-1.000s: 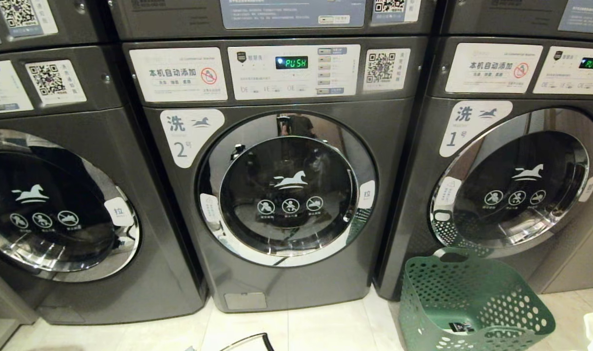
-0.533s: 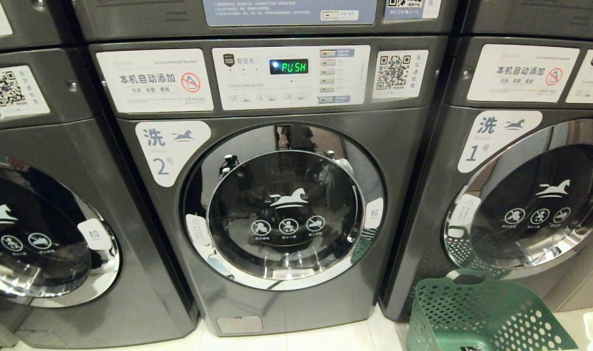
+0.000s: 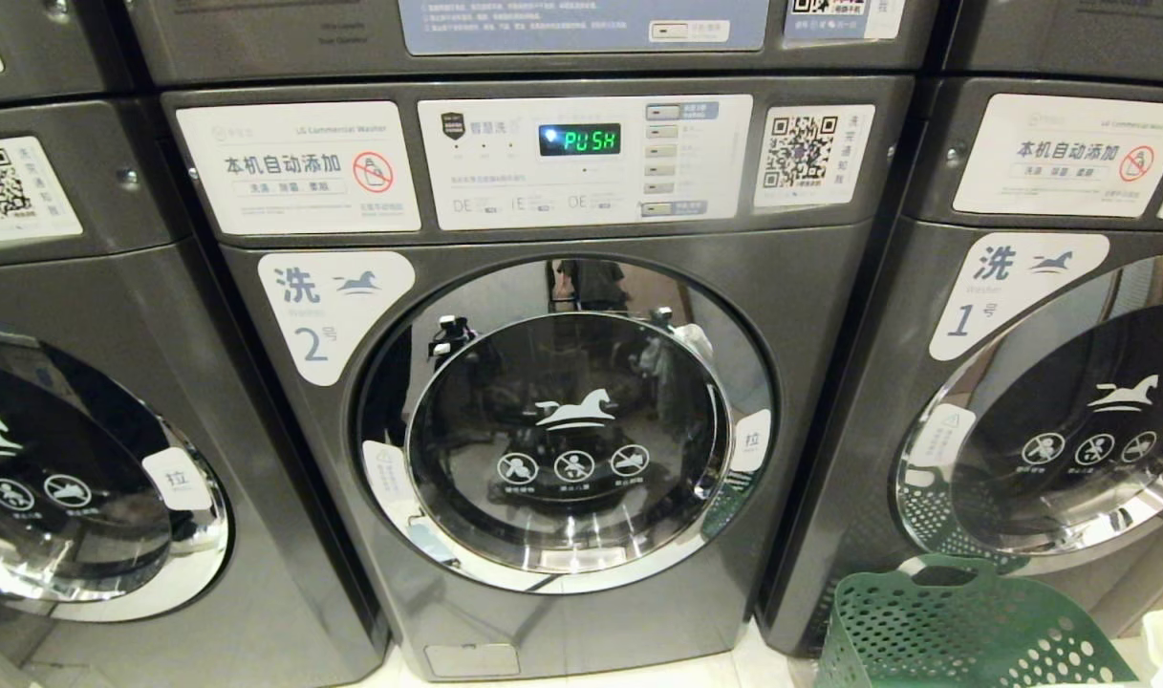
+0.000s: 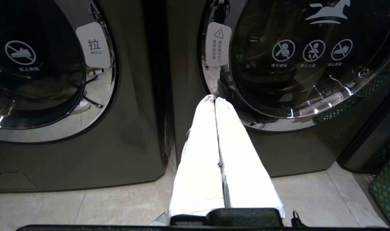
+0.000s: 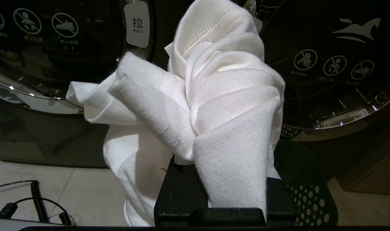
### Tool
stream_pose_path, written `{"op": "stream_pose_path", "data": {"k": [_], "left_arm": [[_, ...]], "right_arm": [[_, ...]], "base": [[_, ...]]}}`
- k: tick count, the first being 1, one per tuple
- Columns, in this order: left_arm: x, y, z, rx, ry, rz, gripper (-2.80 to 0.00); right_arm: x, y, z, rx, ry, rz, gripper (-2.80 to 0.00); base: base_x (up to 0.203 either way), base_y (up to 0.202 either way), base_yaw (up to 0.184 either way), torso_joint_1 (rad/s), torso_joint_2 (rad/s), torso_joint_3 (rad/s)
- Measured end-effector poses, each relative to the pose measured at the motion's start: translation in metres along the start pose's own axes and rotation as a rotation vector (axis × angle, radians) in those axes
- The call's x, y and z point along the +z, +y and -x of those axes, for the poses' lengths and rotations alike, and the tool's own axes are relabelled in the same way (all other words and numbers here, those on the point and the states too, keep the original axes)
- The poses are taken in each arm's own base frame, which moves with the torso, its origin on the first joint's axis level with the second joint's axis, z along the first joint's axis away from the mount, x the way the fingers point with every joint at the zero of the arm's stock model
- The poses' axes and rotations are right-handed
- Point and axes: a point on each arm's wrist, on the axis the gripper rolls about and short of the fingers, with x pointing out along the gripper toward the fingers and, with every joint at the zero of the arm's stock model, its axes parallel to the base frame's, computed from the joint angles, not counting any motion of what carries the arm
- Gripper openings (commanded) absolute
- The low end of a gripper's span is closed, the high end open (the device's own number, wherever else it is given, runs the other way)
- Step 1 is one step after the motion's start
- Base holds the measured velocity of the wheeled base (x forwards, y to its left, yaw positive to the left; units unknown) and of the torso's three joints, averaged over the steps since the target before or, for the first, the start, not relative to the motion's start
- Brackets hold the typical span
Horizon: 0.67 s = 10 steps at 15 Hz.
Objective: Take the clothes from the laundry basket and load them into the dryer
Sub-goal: Put the clothes in the dryer
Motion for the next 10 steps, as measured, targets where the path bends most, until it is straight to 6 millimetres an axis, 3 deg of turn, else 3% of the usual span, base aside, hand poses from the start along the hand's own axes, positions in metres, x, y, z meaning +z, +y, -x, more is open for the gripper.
{"op": "stream_pose_path", "data": {"k": [10], "left_arm": [[0.0002,0.0,0.0,0.0,-0.002,0.0,-2.8]], "right_arm": [[-0.0001,0.0,-0.0001,0.0,-0.001,0.005,-2.8]], "base": [[0.0,0.0,0.0,0.0,0.0,0.0]]}}
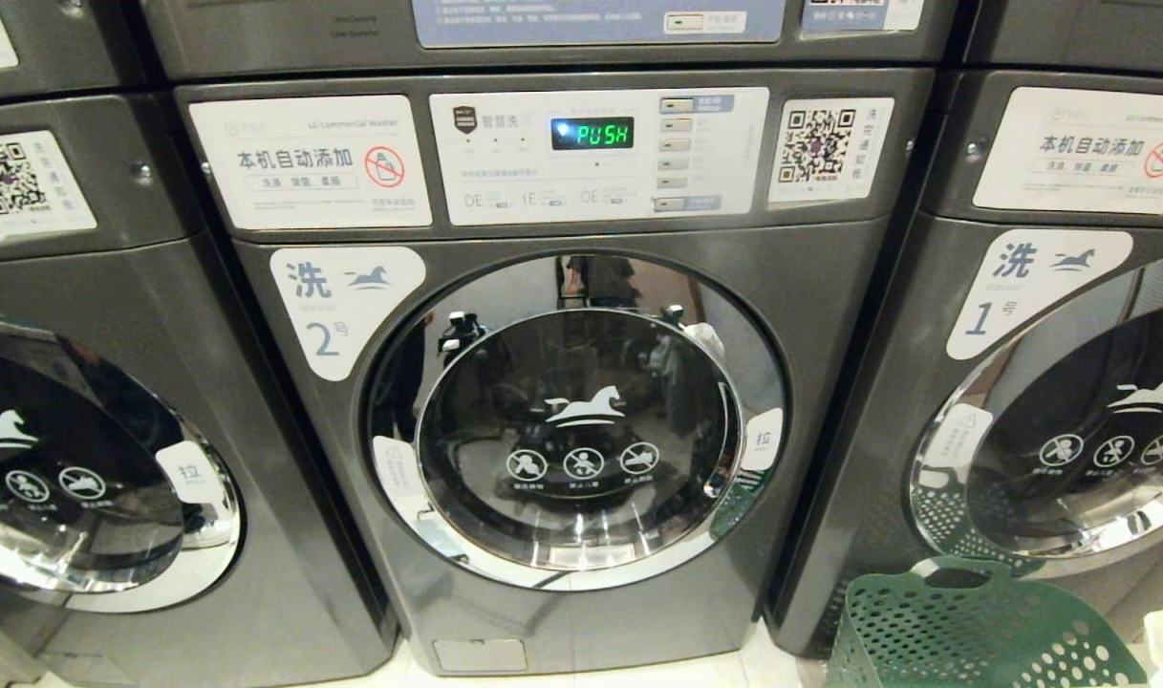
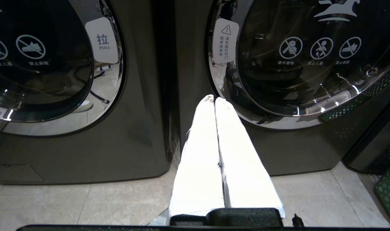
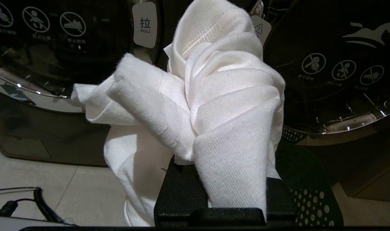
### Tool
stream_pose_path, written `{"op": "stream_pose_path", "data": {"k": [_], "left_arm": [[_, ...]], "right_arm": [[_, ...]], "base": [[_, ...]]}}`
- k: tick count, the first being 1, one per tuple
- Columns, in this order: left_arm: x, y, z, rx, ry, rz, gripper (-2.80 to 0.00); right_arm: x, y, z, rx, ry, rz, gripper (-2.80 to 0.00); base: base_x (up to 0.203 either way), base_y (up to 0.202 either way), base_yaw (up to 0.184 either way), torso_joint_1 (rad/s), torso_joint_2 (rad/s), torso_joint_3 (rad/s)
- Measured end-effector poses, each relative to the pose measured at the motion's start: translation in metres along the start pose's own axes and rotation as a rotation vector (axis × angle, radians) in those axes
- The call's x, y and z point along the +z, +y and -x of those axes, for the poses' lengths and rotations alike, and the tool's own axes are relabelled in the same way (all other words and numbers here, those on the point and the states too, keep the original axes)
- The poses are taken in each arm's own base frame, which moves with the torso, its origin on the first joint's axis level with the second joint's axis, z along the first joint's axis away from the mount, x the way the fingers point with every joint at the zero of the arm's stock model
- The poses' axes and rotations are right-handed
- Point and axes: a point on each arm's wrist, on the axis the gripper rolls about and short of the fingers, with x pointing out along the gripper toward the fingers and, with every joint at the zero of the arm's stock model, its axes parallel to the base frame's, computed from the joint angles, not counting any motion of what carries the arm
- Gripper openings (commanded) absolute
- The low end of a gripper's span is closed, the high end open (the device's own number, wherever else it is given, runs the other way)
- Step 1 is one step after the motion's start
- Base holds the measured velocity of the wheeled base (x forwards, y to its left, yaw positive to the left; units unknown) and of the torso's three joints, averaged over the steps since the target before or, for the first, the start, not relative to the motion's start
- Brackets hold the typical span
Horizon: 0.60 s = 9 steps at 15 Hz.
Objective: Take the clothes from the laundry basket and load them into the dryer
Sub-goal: Put the clothes in the dryer
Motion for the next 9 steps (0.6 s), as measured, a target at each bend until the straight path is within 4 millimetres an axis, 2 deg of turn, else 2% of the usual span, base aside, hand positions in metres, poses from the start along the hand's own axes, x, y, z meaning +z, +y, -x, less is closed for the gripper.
{"op": "stream_pose_path", "data": {"k": [2,9], "left_arm": [[-0.0002,0.0,0.0,0.0,0.002,0.0,-2.8],[-0.0001,0.0,0.0,0.0,0.001,0.0,-2.8]], "right_arm": [[-0.0002,0.0,-0.0001,0.0,0.001,-0.001,-2.8],[-0.0001,0.0,0.0,0.001,0.001,-0.006,-2.8]], "base": [[-0.009,0.003,0.086,0.001,0.0,0.002],[0.001,-0.007,0.173,0.002,0.0,0.003]]}}
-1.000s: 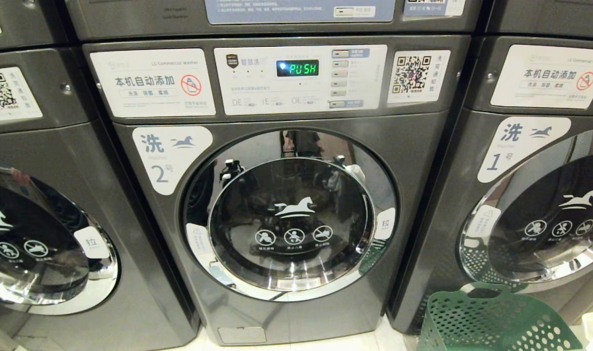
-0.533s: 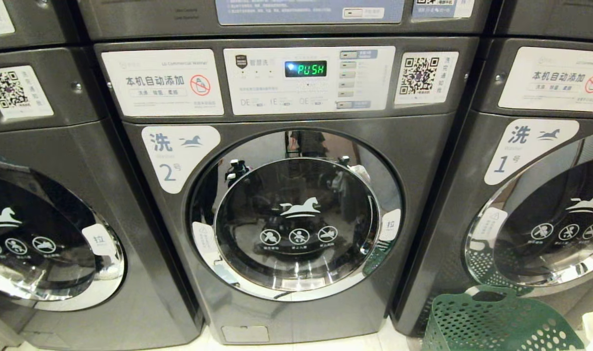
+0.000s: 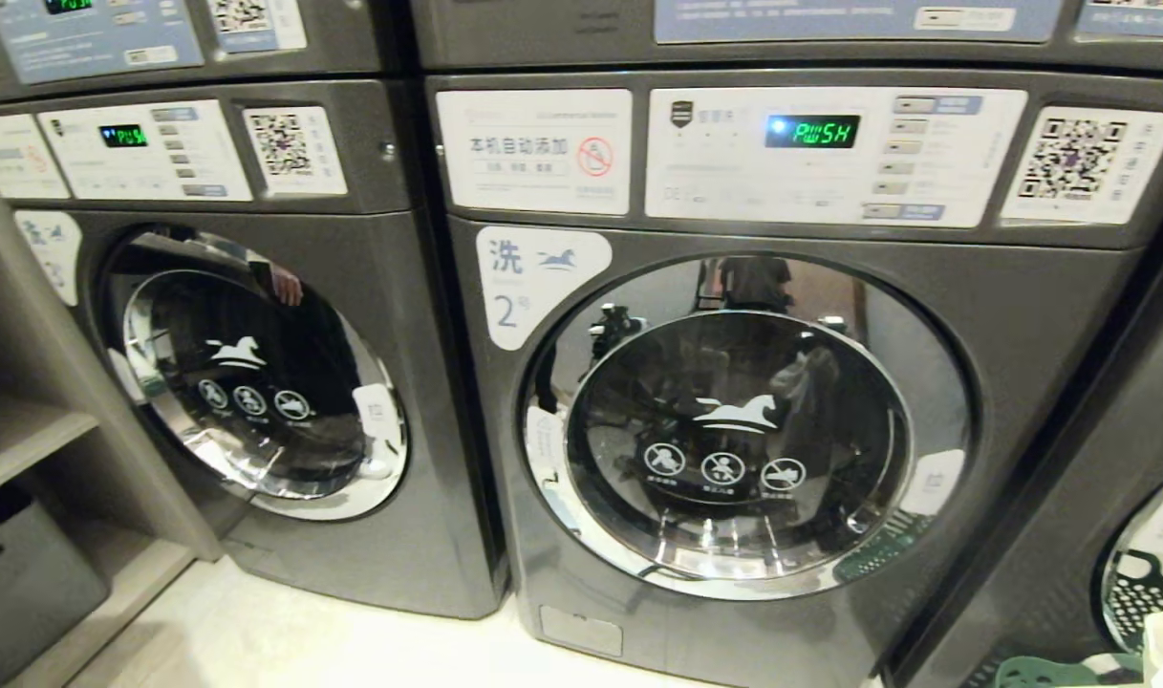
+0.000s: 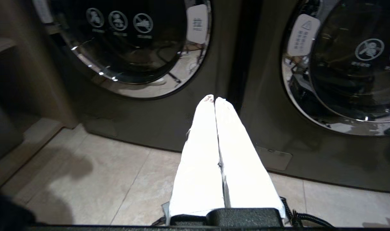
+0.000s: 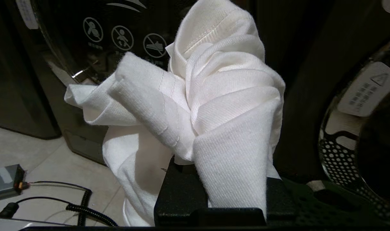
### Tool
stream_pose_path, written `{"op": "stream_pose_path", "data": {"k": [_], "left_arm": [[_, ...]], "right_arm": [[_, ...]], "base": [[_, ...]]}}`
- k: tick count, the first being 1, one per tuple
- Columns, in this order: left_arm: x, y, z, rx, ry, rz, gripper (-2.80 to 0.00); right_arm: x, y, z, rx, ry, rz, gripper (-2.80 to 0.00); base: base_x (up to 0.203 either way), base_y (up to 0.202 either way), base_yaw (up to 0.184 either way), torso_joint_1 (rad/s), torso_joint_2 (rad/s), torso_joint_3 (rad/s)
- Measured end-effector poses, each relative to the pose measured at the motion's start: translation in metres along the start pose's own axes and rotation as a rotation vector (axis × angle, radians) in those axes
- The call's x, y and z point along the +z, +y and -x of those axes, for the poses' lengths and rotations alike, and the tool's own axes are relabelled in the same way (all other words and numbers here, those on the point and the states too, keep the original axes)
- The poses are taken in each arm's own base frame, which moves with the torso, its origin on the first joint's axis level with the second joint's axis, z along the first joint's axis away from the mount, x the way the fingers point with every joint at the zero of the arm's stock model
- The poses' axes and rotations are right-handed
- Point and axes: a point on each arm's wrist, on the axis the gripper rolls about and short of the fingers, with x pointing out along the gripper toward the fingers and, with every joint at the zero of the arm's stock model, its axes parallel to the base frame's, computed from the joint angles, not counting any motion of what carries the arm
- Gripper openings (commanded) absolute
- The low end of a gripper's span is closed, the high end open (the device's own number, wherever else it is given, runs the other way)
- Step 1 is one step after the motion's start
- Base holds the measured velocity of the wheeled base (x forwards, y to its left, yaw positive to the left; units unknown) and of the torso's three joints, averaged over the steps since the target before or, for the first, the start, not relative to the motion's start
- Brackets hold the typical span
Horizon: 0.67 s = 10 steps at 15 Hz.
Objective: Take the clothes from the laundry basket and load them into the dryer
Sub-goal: Put the clothes in the dryer
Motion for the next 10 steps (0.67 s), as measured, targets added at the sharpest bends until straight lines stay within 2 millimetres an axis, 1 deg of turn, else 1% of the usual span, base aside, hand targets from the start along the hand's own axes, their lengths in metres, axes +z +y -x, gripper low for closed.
{"op": "stream_pose_path", "data": {"k": [7,9,10], "left_arm": [[0.0,0.0,0.0,-0.001,0.0,0.0,-2.8],[0.0,0.0,0.0,0.0,0.0,0.0,-2.8],[0.0,0.0,0.0,0.0,0.0,0.0,-2.8]], "right_arm": [[-0.0001,0.0,0.0,-0.001,0.0,-0.001,-2.8],[-0.0001,0.0,0.0,-0.001,0.0,-0.001,-2.8],[-0.0001,0.0,0.0,-0.001,0.0,0.0,-2.8]], "base": [[0.0,-0.009,0.172,0.003,0.0,0.004],[0.001,-0.005,0.099,0.002,0.0,0.003],[0.0,0.0,0.0,0.0,0.0,0.0]]}}
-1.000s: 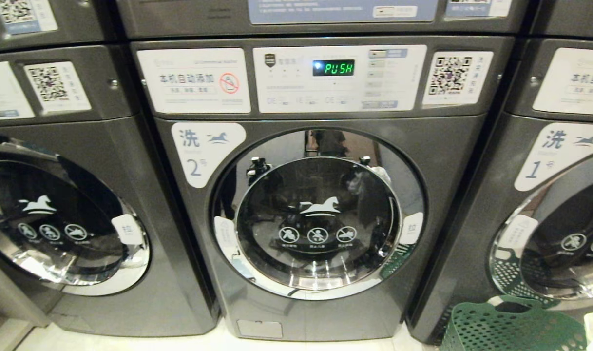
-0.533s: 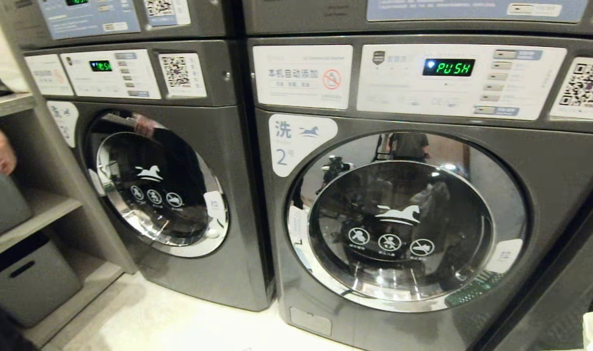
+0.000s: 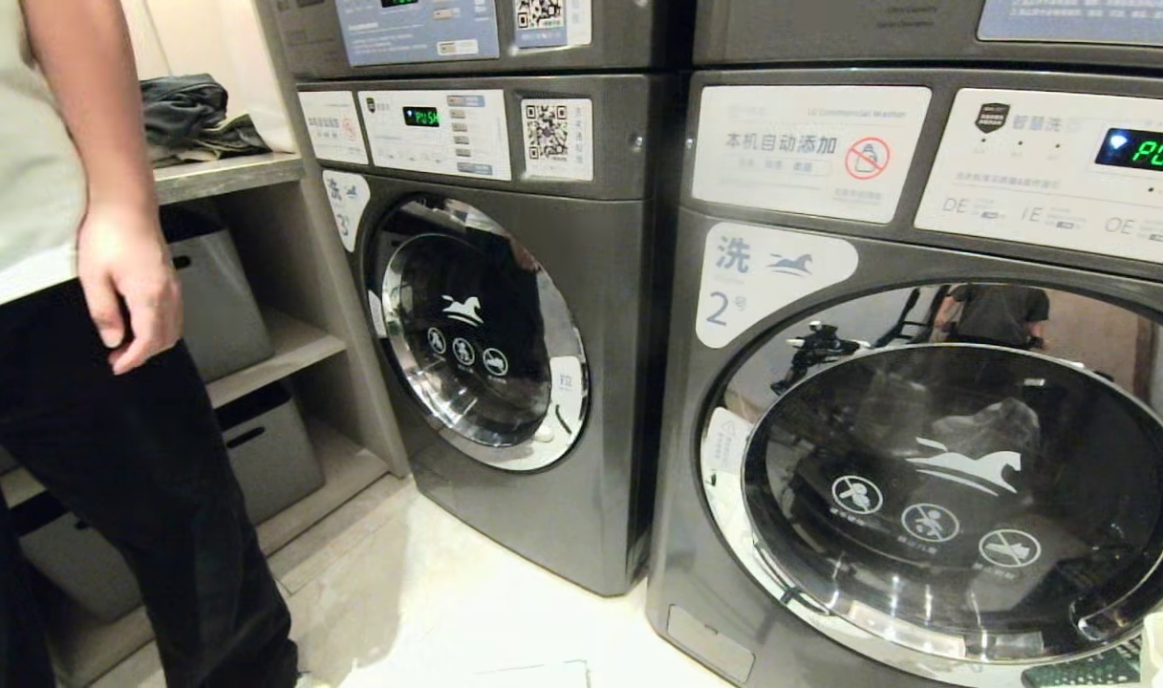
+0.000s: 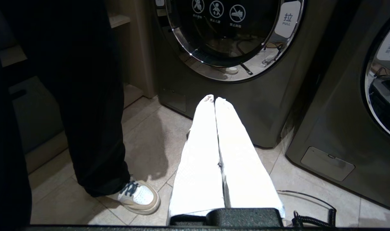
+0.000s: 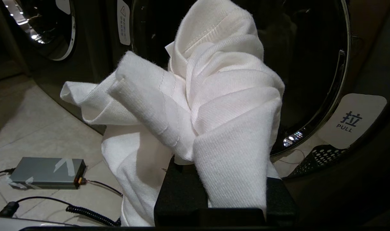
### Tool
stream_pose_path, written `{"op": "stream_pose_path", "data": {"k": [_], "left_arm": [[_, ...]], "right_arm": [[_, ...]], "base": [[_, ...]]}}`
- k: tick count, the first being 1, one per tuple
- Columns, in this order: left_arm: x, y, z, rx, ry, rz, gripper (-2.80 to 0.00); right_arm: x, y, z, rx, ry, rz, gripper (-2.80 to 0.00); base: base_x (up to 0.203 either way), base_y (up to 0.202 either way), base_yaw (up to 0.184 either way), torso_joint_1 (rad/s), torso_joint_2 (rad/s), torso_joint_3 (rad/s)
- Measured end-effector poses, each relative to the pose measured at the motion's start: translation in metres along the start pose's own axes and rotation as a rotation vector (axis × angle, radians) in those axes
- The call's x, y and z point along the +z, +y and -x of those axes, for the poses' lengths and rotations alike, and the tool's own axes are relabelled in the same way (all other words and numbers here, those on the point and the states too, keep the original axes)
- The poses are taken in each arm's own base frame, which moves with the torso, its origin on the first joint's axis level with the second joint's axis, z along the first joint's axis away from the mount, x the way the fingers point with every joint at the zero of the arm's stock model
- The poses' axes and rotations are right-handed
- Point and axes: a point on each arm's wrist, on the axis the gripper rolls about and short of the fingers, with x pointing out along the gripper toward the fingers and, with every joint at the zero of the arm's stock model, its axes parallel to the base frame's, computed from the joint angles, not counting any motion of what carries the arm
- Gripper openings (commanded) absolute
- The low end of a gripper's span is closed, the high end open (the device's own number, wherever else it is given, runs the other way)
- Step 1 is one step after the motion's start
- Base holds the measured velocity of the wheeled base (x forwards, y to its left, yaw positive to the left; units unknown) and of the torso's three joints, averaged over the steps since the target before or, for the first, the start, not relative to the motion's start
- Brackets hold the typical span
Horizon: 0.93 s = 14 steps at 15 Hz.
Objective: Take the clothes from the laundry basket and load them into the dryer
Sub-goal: Put the clothes in the dryer
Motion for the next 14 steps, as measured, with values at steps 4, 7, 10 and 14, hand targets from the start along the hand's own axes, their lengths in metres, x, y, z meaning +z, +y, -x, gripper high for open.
{"op": "stream_pose_path", "data": {"k": [4,7,10,14], "left_arm": [[0.0,0.0,0.0,0.0,0.0,0.0,-2.8],[-0.0001,0.0,0.0,0.0,0.001,0.0,-2.8],[0.0001,0.0,0.0,0.0,-0.001,0.0,-2.8],[0.0,0.0,0.0,-0.001,0.0,0.0,-2.8]], "right_arm": [[-0.0001,0.0,0.0,0.0,0.0,0.001,-2.8],[-0.0001,0.0001,0.0,0.004,0.0,0.011,-2.8],[-0.0001,0.0,0.0,0.001,0.0,0.006,-2.8],[-0.0001,0.0,0.0,0.001,0.0,0.007,-2.8]], "base": [[0.0,0.0,0.0,0.0,0.0,0.0],[0.0,0.0,0.0,0.007,-0.05,-0.056],[0.0,0.0,0.0,0.06,-0.35,-0.297],[0.0,0.0,0.0,0.103,-0.45,-0.336]]}}
